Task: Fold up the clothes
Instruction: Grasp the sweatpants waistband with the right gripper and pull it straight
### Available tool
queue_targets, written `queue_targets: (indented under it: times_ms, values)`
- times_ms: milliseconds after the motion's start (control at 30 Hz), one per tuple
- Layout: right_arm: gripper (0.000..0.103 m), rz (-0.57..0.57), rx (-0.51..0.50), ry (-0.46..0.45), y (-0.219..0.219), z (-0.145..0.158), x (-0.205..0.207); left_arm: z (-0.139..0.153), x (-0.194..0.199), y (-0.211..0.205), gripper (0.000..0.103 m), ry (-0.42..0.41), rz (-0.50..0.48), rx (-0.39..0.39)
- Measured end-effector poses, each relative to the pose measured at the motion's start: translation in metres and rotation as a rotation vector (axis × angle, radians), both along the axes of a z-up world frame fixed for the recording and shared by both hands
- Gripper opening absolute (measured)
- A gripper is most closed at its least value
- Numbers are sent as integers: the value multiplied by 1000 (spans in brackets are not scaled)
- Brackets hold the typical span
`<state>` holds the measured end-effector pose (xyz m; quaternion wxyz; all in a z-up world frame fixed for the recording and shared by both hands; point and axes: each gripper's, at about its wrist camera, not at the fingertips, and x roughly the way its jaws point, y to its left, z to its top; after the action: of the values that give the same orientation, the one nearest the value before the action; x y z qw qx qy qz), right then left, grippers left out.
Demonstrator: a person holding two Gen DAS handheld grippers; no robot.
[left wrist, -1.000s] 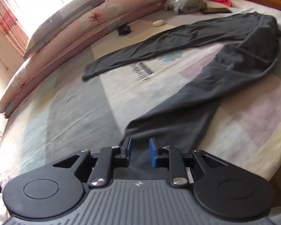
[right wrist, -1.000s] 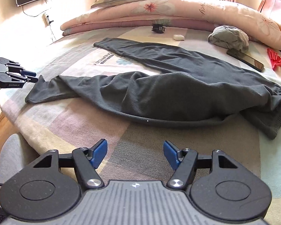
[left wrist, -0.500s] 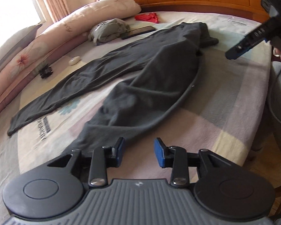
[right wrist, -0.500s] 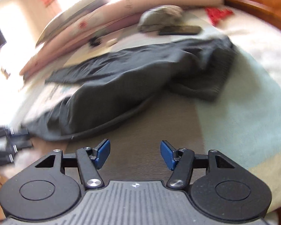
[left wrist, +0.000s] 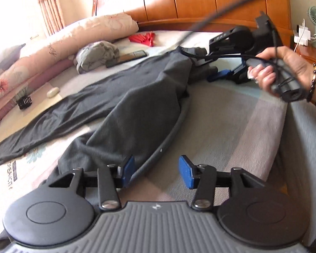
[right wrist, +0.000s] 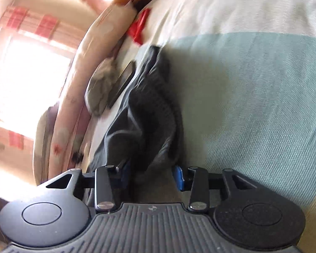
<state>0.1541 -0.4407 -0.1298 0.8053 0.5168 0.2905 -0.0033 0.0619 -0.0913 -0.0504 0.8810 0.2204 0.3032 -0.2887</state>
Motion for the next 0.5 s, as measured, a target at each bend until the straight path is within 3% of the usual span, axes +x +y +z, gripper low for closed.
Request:
queue_targets:
  times_ms: [200, 300, 333, 400, 500]
  values:
    - [44, -90, -54, -11, 10, -4, 5, -1, -4, 1, 49, 3, 11, -11]
    - [31, -135, -81, -17, 16, -5, 8, -2, -4, 6, 50, 17, 33, -23]
    - [17, -139, -90, -18, 16, -6, 8, -3, -4, 7, 50, 22, 43, -23]
    - [11, -114, -106, -18, 14, -6, 5, -3, -5, 8, 50, 27, 55, -16]
    - [12, -77, -133, -11, 10, -2, -1, -1, -8, 8, 50, 28, 63, -5]
